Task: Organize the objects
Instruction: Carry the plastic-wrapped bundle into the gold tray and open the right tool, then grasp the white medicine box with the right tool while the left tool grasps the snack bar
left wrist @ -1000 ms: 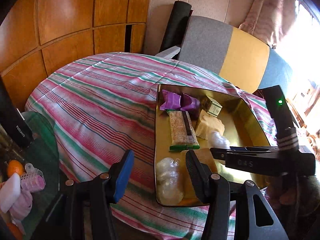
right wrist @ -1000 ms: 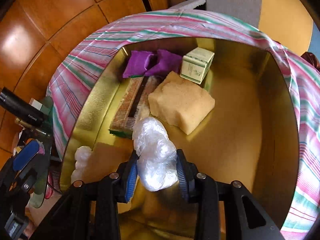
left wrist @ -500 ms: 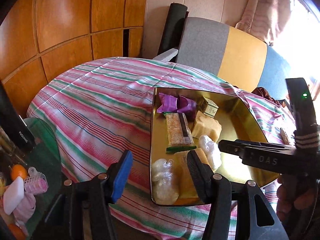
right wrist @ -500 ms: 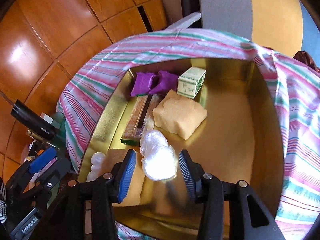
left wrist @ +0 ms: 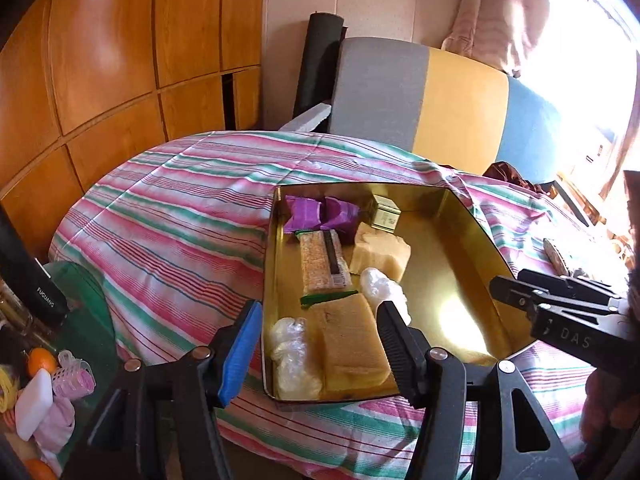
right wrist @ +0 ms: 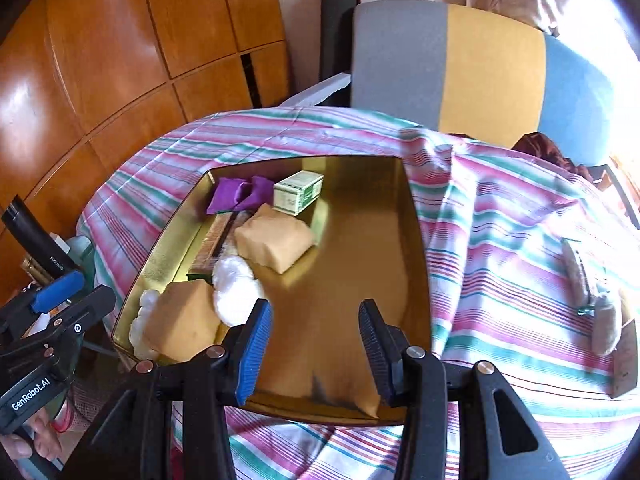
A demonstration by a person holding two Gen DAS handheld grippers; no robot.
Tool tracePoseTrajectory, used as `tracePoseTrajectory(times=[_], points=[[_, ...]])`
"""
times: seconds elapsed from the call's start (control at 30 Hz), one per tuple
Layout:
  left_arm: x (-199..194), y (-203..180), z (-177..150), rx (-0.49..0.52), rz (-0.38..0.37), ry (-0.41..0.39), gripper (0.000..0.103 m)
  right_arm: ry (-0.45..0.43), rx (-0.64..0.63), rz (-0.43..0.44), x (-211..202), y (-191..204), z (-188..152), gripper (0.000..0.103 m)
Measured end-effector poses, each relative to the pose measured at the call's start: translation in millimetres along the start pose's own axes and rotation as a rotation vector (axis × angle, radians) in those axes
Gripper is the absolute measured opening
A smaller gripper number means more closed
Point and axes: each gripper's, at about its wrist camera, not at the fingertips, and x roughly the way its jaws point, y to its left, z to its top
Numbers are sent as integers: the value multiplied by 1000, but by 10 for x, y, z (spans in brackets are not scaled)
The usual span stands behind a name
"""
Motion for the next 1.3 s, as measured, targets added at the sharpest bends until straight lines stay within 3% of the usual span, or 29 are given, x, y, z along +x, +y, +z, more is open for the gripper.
tracePoseTrajectory(times=[0.33, 0.73, 0.93, 1.03, 1.13, 1.2, 1.3], points=[[-13, -331, -12, 74, -35, 12, 60, -24, 39, -78, -224, -429, -94, 46], [24, -797, 38, 178, -96, 20, 60, -51, 232, -275, -569, -1728, -167, 46], [43, -1085, 56, 235, -130, 24, 60, -141, 397, -453, -823, -2598, -284, 46], [68, -1235, 61, 264, -146, 31, 61, -180, 513, -499, -896, -2996, -437, 46], [113, -1370, 70, 280, -167, 45, 61, -178, 686, -508, -928, -3344, -663, 46], [138, -1480, 61, 296, -181, 52, 60, -188, 802, -468, -987, -3518, -785, 46], [174, -1652, 54, 318, -213, 65, 61, -188, 884, -469, -1039, -3643, -907, 46]])
